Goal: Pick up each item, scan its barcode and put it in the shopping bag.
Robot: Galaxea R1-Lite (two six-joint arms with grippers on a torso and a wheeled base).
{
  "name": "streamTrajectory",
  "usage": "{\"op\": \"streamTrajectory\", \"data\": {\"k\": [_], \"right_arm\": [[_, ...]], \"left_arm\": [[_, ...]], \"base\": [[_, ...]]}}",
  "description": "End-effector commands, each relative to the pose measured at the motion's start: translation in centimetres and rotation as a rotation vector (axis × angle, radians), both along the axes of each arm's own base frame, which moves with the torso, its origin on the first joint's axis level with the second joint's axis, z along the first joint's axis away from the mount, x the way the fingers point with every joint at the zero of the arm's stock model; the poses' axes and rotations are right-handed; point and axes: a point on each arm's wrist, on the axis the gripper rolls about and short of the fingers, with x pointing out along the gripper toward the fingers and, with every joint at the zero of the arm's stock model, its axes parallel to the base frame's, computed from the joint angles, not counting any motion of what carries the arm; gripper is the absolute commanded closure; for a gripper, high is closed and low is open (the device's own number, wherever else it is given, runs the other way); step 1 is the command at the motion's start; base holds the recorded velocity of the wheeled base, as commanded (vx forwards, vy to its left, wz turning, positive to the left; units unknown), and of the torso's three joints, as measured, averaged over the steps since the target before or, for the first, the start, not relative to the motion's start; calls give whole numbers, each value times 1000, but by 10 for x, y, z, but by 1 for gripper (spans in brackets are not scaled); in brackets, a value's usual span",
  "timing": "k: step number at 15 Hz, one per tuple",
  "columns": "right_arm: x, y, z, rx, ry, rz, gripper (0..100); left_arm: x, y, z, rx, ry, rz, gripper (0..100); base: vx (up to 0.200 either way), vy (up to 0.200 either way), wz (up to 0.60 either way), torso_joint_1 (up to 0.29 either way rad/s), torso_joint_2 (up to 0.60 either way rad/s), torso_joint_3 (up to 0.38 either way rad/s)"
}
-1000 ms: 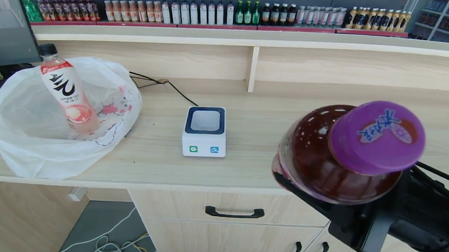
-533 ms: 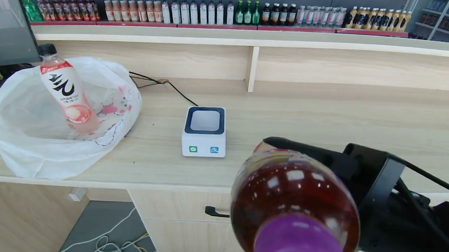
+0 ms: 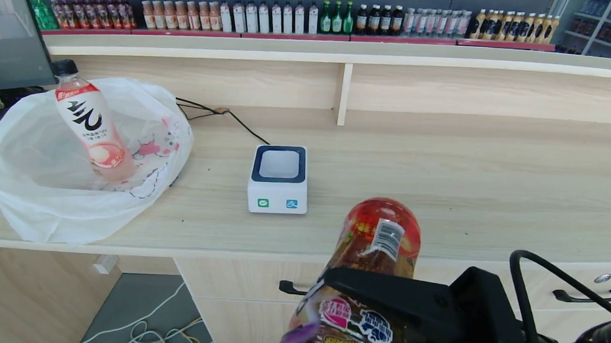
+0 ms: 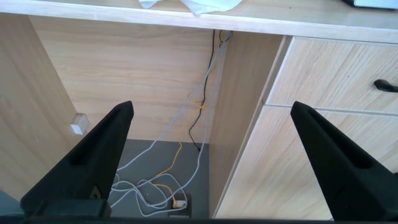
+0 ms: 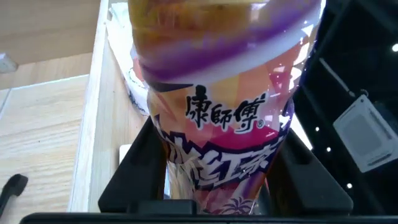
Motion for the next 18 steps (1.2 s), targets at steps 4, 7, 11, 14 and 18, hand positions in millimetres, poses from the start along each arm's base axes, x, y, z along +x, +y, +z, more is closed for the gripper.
{"op": "streamTrajectory", "data": {"k": [4,7,11,14,18], "right_arm": [[-3,-5,6,8,-91,-18,100],[-7,-8,10,27,-176,-34,100],[-13,-9,10,36,-272,-43,100],[-16,-8,11,34,-311,-41,100],[-18,-8,12,32,-337,-41,100]], "left_arm": [[0,0,0,0,0,0,0],[0,0,0,0,0,1,0],[0,0,0,0,0,0,0],[0,0,0,0,0,0,0],[0,0,0,0,0,0,0]], "base": [[0,0,0,0,0,0],[0,0,0,0,0,0],[0,0,0,0,0,0],[0,0,0,0,0,0],[0,0,0,0,0,0]]}}
